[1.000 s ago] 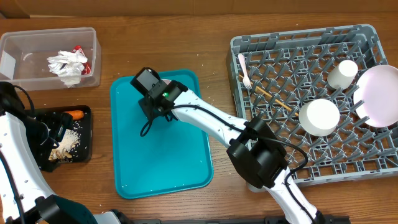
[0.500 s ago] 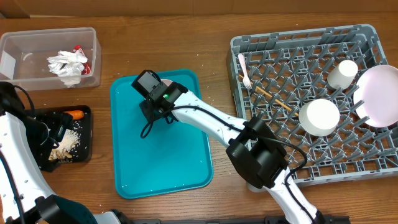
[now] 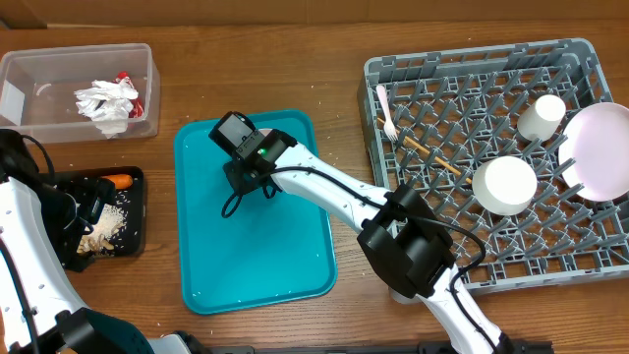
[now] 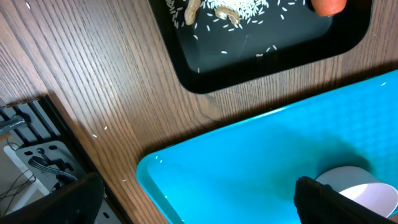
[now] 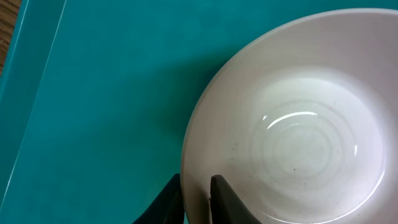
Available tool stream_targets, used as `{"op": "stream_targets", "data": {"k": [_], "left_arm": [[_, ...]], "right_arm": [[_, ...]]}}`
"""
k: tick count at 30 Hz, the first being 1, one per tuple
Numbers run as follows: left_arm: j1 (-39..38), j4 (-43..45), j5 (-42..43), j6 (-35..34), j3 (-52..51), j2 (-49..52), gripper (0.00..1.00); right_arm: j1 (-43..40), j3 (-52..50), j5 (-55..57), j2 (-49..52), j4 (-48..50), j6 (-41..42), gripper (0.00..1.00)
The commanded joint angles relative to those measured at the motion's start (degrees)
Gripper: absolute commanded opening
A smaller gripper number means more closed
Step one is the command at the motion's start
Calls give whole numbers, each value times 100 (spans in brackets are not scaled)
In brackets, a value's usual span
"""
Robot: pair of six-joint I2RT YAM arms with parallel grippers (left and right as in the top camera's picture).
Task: Sort waste into correct bins and load items into the dishwasher rack
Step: 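Lift the pink bowl and carry it right over the dish rack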
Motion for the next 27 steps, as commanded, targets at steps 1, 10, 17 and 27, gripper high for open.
{"op": "stream_targets", "data": {"k": [1,10,17,27], "left_arm": [[-2,2,-15,87,-9,9,100],[-2,2,-15,85,-9,9,100],[-2,4,-15,85,-9,9,100],[-2,2,-15,87,-9,9,100]], "right_arm": [[0,181,-26,-490,-22,197,15],[-236,181,-7,-1478,-483,675,4],[-999,181,-13,-2470,-1303,1252,4],[-3001,179,-2033,-3202,-2155,876,4]]}}
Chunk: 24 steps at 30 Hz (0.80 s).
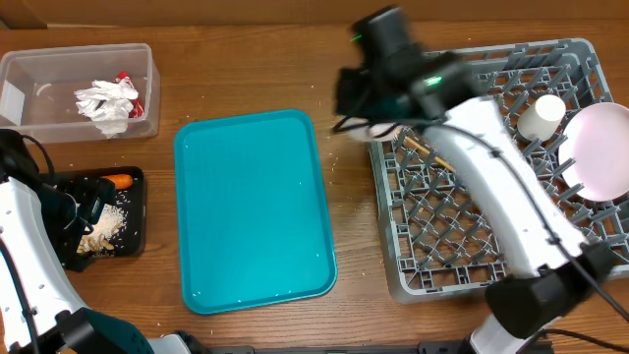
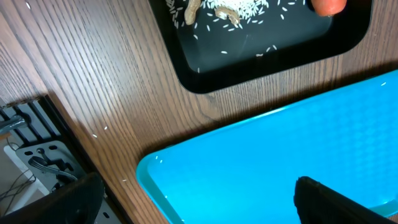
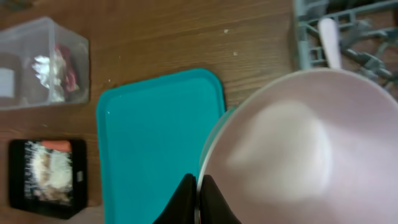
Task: Sort waste into correct bins and load items into the dishwasher rack
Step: 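Lift the pink bowl and carry it right over the dish rack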
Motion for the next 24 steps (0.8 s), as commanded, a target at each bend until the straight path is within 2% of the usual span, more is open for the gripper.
{"op": "stream_targets", "data": {"k": [1,5,13,19,24], "left_arm": [[-2,0,-15,85,-9,9,100],[-2,0,-15,87,-9,9,100],[-2,0,-15,85,-9,9,100],[-2,0,-15,85,-9,9,100],[-2,2,-15,85,-9,9,100]], "right_arm": [[-861,138,-1550,-166,-105,-332,4],[-1989,81,-2743,-166,-101,-592,4],[-3595,-391,-4787,-166,9,-1464,4],[-4492,-1539,-6645,-166,876,-1923,4],[-4756,-2535,-7350,-166,1998,-1930,4]]}}
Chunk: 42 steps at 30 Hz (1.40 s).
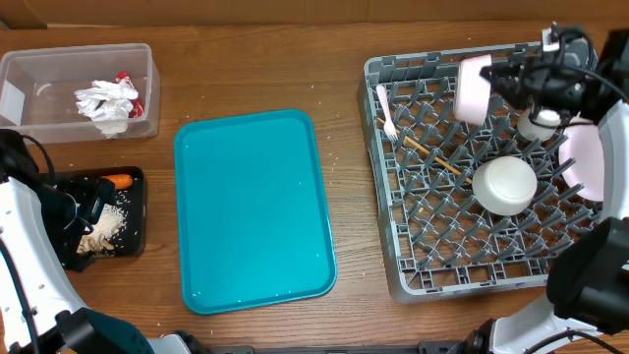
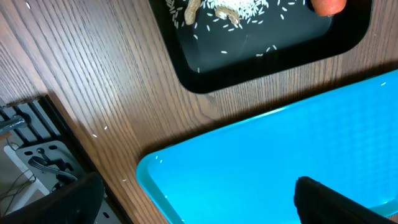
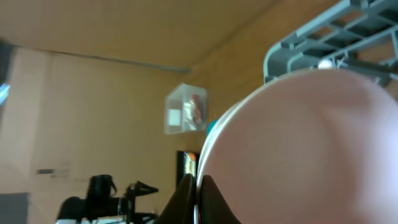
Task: Sort waste into correct bins and load items into the dishwasher rack
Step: 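Lift the pink bowl and carry it right over the dish rack, then lower the pink bowl into the rack's upper middle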
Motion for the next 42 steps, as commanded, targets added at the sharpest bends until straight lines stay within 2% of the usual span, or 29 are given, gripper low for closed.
{"op": "stream_targets", "data": {"k": [1,5,13,22,29,40,42], "left_arm": [[-2,4,-15,87,-9,9,100],[-2,2,-15,85,-9,9,100],[-2,2,-15,85,-9,9,100],[-2,2,-15,85,-9,9,100],[-2,2,-15,87,-9,9,100],[-2,2,-15,85,-9,9,100],[-2,2,-15,85,-9,9,100]], "right_arm": [[-92,-616,-1235,-133,610,-190,4],[-94,-1054,-1436,-133,1200,-168,4],[-57,-1401,-643,-131,1244,-168,4],[221,-1628,-619,-120,1978,-162,4],[640,-1628,544,-120,2229,511,4],[483,-1628,629,-120,2413,793,4],[468,-1628,654,-120,2413,807,7]]}}
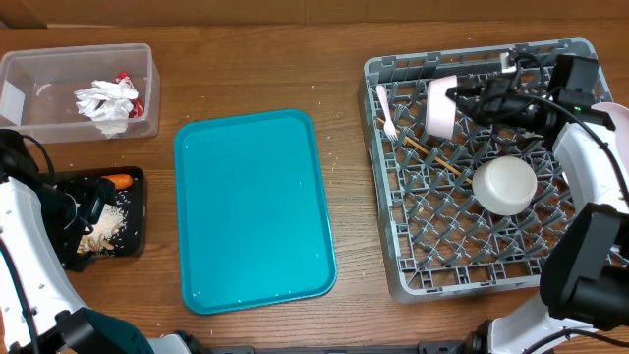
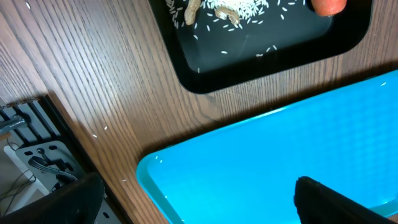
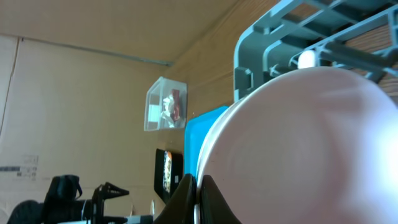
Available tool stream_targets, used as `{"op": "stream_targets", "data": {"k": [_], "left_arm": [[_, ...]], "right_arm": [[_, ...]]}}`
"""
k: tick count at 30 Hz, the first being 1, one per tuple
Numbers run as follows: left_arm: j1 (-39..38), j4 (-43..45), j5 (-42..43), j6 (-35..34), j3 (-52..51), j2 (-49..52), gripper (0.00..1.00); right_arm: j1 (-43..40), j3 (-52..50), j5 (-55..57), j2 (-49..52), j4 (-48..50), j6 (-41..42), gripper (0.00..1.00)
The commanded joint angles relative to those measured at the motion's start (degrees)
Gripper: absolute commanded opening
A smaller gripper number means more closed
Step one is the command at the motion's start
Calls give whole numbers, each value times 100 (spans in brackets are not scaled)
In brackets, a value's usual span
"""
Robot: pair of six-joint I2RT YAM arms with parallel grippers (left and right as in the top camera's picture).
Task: Sort waste into correct bins and load items into the dishwasher rack
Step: 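Lower the pink bowl into the rack's upper middle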
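Observation:
My right gripper (image 1: 470,101) is shut on the rim of a pink bowl (image 1: 441,105), held on edge over the back left part of the grey dishwasher rack (image 1: 393,265). In the right wrist view the bowl (image 3: 305,149) fills the frame, its rim pinched between the fingertips (image 3: 186,199). The teal tray (image 1: 253,208) lies bare at table centre. My left gripper (image 2: 199,199) stands open over the tray's corner, near the black food bin (image 1: 130,211).
The rack holds a white bowl (image 1: 504,184), a white cup (image 1: 539,123), a pink plate (image 1: 611,128), a white fork (image 1: 387,110) and chopsticks (image 1: 432,152). A clear bin (image 1: 59,123) with crumpled waste sits at the back left.
My right gripper has carried the pink bowl a little left and lower over the rack's back left part. The left arm has not moved.
My right gripper first pinched the pink bowl's rim on the teal tray. Then the bowl was off the tray, held near the rack's left edge. Later it hung over the rack's back middle, and now sits lower toward the back left.

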Motion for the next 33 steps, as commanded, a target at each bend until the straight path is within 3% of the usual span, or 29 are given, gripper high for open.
{"op": "stream_targets", "data": {"k": [1,12,17,28,33], "left_arm": [[-2,2,-13,85,-9,9,100],[-2,2,-13,85,-9,9,100],[-2,2,-13,87,-9,9,100],[-2,2,-13,85,-9,9,100],[-2,4,-13,87,-9,9,100]], "right_arm": [[-57,-17,234,-120,7,105,8],[-216,201,1414,-164,-369,385,15],[-409,702,2026,-293,-1121,378,16],[-457,2212,4494,-516,-3383,358,21],[-450,2833,4837,-531,-4118,350,21]]}}
